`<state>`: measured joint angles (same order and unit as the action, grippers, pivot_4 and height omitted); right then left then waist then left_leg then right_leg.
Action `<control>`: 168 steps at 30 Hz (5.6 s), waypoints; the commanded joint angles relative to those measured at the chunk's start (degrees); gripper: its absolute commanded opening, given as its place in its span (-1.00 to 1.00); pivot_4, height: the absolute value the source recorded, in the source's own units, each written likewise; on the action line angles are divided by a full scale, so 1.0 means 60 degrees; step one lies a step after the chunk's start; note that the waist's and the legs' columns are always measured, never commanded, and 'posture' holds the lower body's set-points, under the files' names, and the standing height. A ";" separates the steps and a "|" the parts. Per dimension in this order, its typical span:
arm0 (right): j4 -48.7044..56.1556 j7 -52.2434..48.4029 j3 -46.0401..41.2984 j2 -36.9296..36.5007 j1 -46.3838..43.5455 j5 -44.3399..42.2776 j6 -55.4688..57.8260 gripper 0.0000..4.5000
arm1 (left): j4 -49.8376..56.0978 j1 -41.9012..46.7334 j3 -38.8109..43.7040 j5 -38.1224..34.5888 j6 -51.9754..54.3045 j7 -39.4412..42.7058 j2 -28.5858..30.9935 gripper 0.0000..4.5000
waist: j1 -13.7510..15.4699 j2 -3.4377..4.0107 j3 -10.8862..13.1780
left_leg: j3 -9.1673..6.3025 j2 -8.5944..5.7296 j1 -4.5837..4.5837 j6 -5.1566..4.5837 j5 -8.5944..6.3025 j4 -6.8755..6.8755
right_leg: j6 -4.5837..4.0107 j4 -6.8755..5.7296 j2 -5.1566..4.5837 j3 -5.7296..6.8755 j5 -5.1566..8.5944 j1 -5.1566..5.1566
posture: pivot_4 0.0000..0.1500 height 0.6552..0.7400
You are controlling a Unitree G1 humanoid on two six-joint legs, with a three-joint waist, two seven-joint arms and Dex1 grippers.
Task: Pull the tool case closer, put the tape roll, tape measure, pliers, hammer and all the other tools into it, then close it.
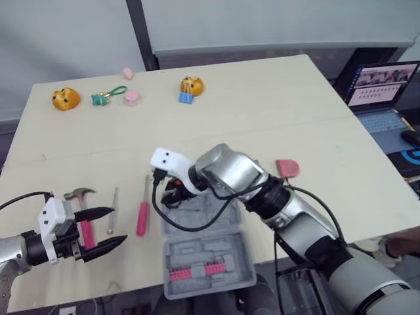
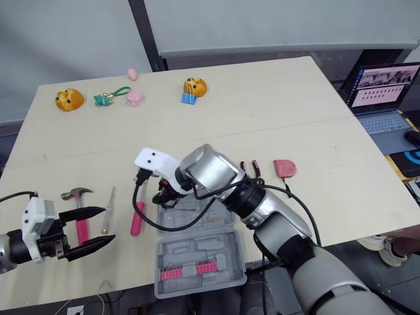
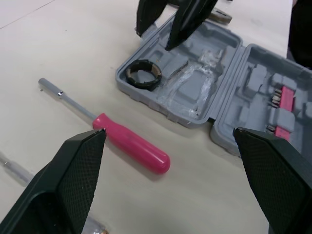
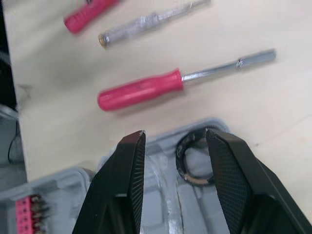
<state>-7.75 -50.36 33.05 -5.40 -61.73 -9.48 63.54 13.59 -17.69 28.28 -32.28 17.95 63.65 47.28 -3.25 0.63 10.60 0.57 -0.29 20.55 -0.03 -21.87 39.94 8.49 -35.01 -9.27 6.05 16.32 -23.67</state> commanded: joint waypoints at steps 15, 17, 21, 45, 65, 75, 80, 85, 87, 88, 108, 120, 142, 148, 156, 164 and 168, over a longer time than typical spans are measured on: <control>0.0691 0.1852 -0.1236 0.0385 0.3634 0.0262 -0.4310 -0.09 | -0.0562 0.0867 -0.0091 -0.0187 -0.0010 0.0458 0.0152 1.00 | -0.0025 -0.0013 -0.0007 | 0.0062 0.0003 -0.0026 0.0000 0.0000 -0.0013 | -0.0003 0.0003 0.0000 0.0012 0.0002 0.0007 | 1.00 1.00; 0.0574 0.1847 -0.1169 0.0431 0.3717 0.0330 -0.4526 -0.09 | -0.0541 0.0848 -0.0080 -0.0182 -0.0009 0.0492 0.0167 1.00 | -0.0024 -0.0013 -0.0007 | 0.0063 0.0004 -0.0027 0.0000 0.0000 -0.0013 | -0.0004 0.0004 0.0000 0.0012 0.0002 0.0010 | 1.00 1.00; -0.0124 0.1947 -0.1002 0.0684 0.3820 0.0568 -0.5114 -0.09 | -0.0568 0.0776 -0.0078 -0.0090 -0.0098 0.0587 0.0217 1.00 | -0.0025 -0.0013 -0.0007 | 0.0063 0.0004 -0.0029 0.0000 0.0000 -0.0009 | -0.0004 0.0005 -0.0001 0.0012 0.0002 0.0015 | 1.00 1.00; -0.1633 0.1888 -0.0563 0.1008 0.4042 0.1713 -0.6136 -0.09 | -0.0843 0.0589 -0.0029 0.0137 -0.0467 0.0854 0.0214 1.00 | -0.0027 -0.0013 -0.0007 | 0.0052 0.0009 -0.0031 0.0000 0.0000 -0.0010 | -0.0008 0.0005 0.0000 0.0012 0.0004 0.0015 | 1.00 1.00; -0.0297 0.1626 -0.1207 0.0646 0.4130 0.1659 -0.5688 -0.09 | -0.0955 0.0715 -0.0222 0.0046 -0.0641 0.0863 0.0038 1.00 | 0.0015 -0.0013 -0.0007 | 0.0028 0.0009 -0.0038 0.0000 0.0000 -0.0010 | -0.0009 0.0004 -0.0001 0.0011 0.0004 0.0022 | 1.00 1.00; 0.5118 0.0209 -0.4236 -0.2881 0.5172 -0.1136 -0.2182 -0.09 | 0.0183 0.1523 -0.1544 0.0186 -0.0287 -0.0449 -0.1017 1.00 | 0.0293 -0.0025 -0.0013 | 0.0019 0.0003 -0.0031 -0.0012 -0.0007 0.0006 | -0.0011 0.0014 -0.0012 0.0015 0.0002 0.0033 | 1.00 1.00; 0.7056 -0.0083 -0.6195 -0.4802 0.7031 -0.2501 -0.1035 -0.09 | 0.0102 0.1641 -0.1472 0.0022 -0.0174 -0.0264 -0.0731 1.00 | 0.0321 -0.0028 -0.0011 | 0.0085 0.0005 -0.0031 -0.0015 -0.0008 0.0004 | -0.0011 0.0022 -0.0010 0.0016 0.0003 0.0037 | 1.00 1.00; 0.8410 -0.0171 -0.7871 -0.5932 0.9413 -0.3304 -0.0724 -0.09 | -0.0658 0.2347 -0.1201 -0.0151 -0.0085 0.0096 -0.0245 1.00 | 0.0383 -0.0030 -0.0010 | 0.0116 0.0008 -0.0033 -0.0017 -0.0009 0.0004 | -0.0011 0.0031 -0.0009 0.0014 0.0002 0.0042 | 1.00 1.00; 0.8973 -0.0043 -0.8243 -0.6136 1.0339 -0.3498 -0.0736 -0.09 | -0.1153 0.2566 -0.1085 -0.0176 -0.0152 0.0384 -0.0065 1.00 | 0.0438 -0.0032 -0.0010 | 0.0122 0.0007 -0.0037 -0.0022 -0.0012 0.0004 | -0.0011 0.0035 -0.0009 0.0012 0.0002 0.0045 | 1.00 1.00; 0.9221 -0.0086 -0.8462 -0.6187 1.0917 -0.3521 -0.1023 -0.09 | -0.1372 0.2660 -0.1069 -0.0182 -0.0187 0.0491 -0.0006 1.00 | 0.0464 -0.0032 -0.0011 | 0.0127 0.0007 -0.0039 -0.0023 -0.0012 0.0003 | -0.0010 0.0036 -0.0008 0.0010 0.0002 0.0045 | 1.00 1.00; 0.7891 0.0212 -0.9636 -0.4731 1.6248 -0.1852 -0.6833 -0.09 | -0.1402 -0.1616 -0.0135 0.0038 -0.1840 0.2223 -0.0437 1.00 | 0.0544 -0.0126 -0.0067 | 0.0130 0.0022 -0.0080 -0.0042 -0.0033 0.0002 | -0.0008 0.0076 -0.0003 -0.0001 -0.0001 0.0103 | 1.00 1.00; 0.7282 0.0801 -1.0043 -0.4733 1.5805 -0.2024 -0.6753 -0.09 | -0.0451 -0.0733 -0.0556 -0.0532 -0.1627 0.2215 -0.0338 1.00 | 0.0773 -0.0119 -0.0069 | 0.0080 0.0034 -0.0198 -0.0068 -0.0095 0.0005 | -0.0020 0.0145 -0.0003 -0.0012 0.0005 0.0210 | 1.00 1.00; 0.6494 0.3733 -0.9981 -0.5362 1.1638 -0.2921 -0.1002 0.97 | 0.0772 0.2347 -0.2717 -0.0734 -0.0295 0.1137 -0.0459 1.00 | 0.0666 -0.0086 -0.0069 | 0.0106 0.0034 -0.0205 -0.0067 -0.0094 0.0011 | -0.0012 0.0098 0.0005 -0.0024 0.0000 0.0208 | 1.00 1.00; 0.5285 0.4575 -0.9136 -0.5074 0.9666 -0.2679 0.0129 0.97 | 0.1033 0.2571 -0.2869 -0.0736 -0.0107 0.0917 -0.0487 1.00 | 0.0632 -0.0073 -0.0063 | 0.0105 0.0034 -0.0197 -0.0067 -0.0093 0.0009 | -0.0012 0.0098 0.0005 -0.0023 0.0001 0.0201 | 1.00 1.00; 0.3904 0.4741 -0.7925 -0.5082 0.8159 -0.2306 0.0161 0.97 | 0.1313 0.2483 -0.3022 -0.0646 -0.0092 0.0629 -0.0586 1.00 | 0.0536 -0.0061 -0.0055 | 0.0136 0.0031 -0.0179 -0.0067 -0.0093 0.0010 | -0.0009 0.0106 0.0006 -0.0014 -0.0001 0.0194 | 1.00 1.00; 0.2193 0.4750 -0.6921 -0.4855 0.7337 -0.1580 -0.0761 0.97 | 0.1530 0.2219 -0.3040 -0.0551 -0.0145 0.0346 -0.0654 1.00 | 0.0514 -0.0057 -0.0053 | 0.0180 0.0032 -0.0178 -0.0067 -0.0093 0.0009 | -0.0007 0.0109 0.0006 -0.0016 -0.0002 0.0191 | 1.00 1.00; 0.1500 0.4732 -0.6667 -0.4741 0.6914 -0.1334 -0.1140 0.97 | 0.1686 0.2124 -0.3025 -0.0504 -0.0109 0.0090 -0.0683 1.00 | 0.0508 -0.0054 -0.0051 | 0.0183 0.0035 -0.0179 -0.0066 -0.0093 0.0010 | -0.0006 0.0109 0.0006 -0.0015 -0.0003 0.0191 | 1.00 1.00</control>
<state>1.65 -22.40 -6.77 -33.60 -19.41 -18.63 58.37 21.77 -4.64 9.81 -35.42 17.57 64.92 43.38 -0.20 0.31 10.29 1.67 -0.08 19.47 -0.43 -22.43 40.00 8.45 -34.36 -9.24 5.95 16.31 -22.52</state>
